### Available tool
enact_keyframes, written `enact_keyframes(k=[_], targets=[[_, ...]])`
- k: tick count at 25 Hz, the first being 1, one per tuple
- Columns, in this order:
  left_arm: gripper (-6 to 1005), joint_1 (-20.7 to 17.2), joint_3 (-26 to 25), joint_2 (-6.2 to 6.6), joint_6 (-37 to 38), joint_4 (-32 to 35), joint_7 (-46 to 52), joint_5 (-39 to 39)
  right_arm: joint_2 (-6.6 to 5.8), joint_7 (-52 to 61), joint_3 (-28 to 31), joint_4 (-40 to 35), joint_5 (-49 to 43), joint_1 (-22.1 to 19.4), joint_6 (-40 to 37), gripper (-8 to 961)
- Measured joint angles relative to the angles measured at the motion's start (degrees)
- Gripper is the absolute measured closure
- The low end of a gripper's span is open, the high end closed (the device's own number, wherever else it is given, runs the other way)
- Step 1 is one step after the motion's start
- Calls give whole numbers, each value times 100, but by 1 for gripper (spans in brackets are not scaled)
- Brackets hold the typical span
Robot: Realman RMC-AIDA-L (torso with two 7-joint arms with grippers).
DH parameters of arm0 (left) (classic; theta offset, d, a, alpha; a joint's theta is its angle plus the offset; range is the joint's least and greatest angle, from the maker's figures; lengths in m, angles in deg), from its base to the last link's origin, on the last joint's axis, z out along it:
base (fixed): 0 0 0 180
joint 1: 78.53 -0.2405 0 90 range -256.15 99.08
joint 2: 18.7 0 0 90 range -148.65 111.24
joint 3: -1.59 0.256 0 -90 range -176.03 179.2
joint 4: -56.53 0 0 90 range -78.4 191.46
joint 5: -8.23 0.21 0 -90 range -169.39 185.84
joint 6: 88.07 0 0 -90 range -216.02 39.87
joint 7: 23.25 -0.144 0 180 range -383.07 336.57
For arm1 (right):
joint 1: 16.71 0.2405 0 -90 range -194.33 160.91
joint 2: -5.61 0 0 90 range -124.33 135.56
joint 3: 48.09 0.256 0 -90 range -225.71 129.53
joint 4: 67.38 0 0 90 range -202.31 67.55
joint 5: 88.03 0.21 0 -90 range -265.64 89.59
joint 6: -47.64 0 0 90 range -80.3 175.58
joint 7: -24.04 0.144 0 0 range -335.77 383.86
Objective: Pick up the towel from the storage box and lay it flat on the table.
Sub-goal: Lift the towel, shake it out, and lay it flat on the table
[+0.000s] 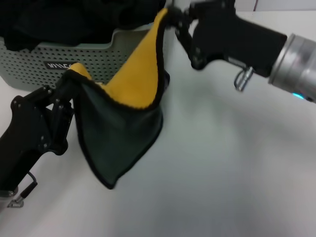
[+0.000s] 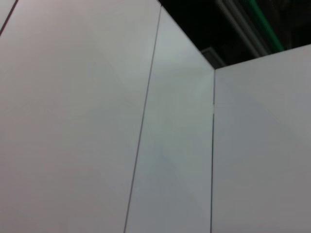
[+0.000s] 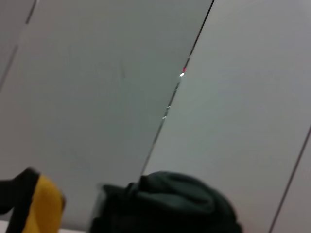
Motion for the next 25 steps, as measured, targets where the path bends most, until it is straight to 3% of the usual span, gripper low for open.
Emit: enact_keyframes(k=[3, 5, 12, 19, 25], targets=[[974, 18, 0, 53, 61, 70, 57, 143, -102, 1247, 250, -74, -874, -17, -479, 944], [973, 37, 0, 101, 74, 125, 125, 295, -99, 2084, 580, -127, -1514, -55, -1033, 944], [968, -8, 0, 426, 104, 548, 404, 769, 273, 3688, 2165, -676, -3058, -606, -3058, 943], [963, -213, -6, 894, 124, 1105, 597, 1424, 310, 4446, 3130, -1245, -3280, -925, -4719, 943], [959, -477, -41, 1207, 139, 1681, 614, 1824, 322, 4990, 3862, -1704, -3220, -1124, -5907, 943]])
